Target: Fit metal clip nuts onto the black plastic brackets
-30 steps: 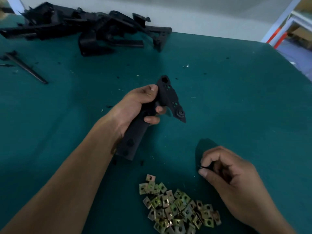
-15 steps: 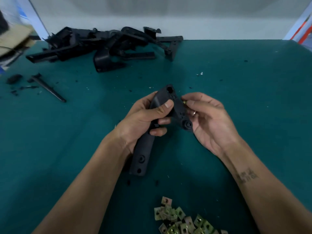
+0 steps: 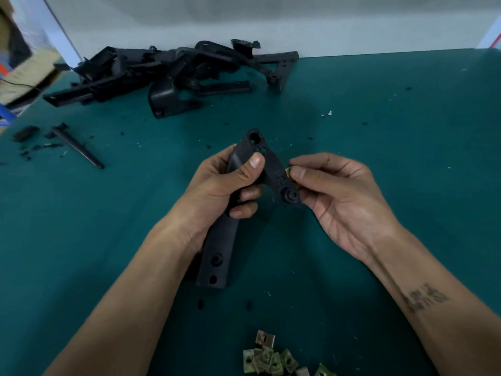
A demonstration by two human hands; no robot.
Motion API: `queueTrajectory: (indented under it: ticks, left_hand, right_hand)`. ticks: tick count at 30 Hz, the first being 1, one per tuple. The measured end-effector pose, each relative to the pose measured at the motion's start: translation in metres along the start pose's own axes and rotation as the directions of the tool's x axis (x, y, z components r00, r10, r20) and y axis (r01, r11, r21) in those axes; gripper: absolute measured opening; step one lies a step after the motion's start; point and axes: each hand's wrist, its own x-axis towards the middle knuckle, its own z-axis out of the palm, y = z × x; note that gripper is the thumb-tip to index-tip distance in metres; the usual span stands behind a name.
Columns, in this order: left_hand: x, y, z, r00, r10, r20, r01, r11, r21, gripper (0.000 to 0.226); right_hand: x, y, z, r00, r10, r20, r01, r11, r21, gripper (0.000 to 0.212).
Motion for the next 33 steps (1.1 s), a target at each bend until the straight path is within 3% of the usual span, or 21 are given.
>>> queueTrajectory:
  ticks: [6,12,16,19,33]
  left_hand:
    - [-0.001,0.000,0.002,1.000,0.015,-0.020,-0.014,0.999,0.032,0.023]
    - [0.000,-0.002,0.002,0.999,0.040,-0.036,-0.039,0.999,0.025,0.022]
    - [0.002,-0.003,0.000,0.998,0.037,-0.048,-0.036,0.999,0.029,0.015]
    - [0.003,-0.004,-0.001,0.998,0.037,-0.042,-0.036,0.999,0.021,0.010]
    - [0.003,-0.004,-0.001,0.997,0.053,-0.047,-0.052,0.999,0.010,0.011]
  right_hand:
    - [-0.002,0.001,0.001,1.000,-0.002,-0.018,0.002,1.000,-0.006,0.019]
    - [-0.006,0.004,0.013,0.991,-0.023,-0.131,0.027,0.999,0.029,0.006]
    - [-0.013,0.013,0.027,0.968,-0.010,-0.252,0.042,0.992,0.120,0.022]
    - [-0.016,0.017,0.035,0.948,0.010,-0.319,0.058,0.978,0.201,0.023]
    - [-0.017,0.010,0.034,0.953,-0.104,-0.283,0.131,0.988,0.078,0.030]
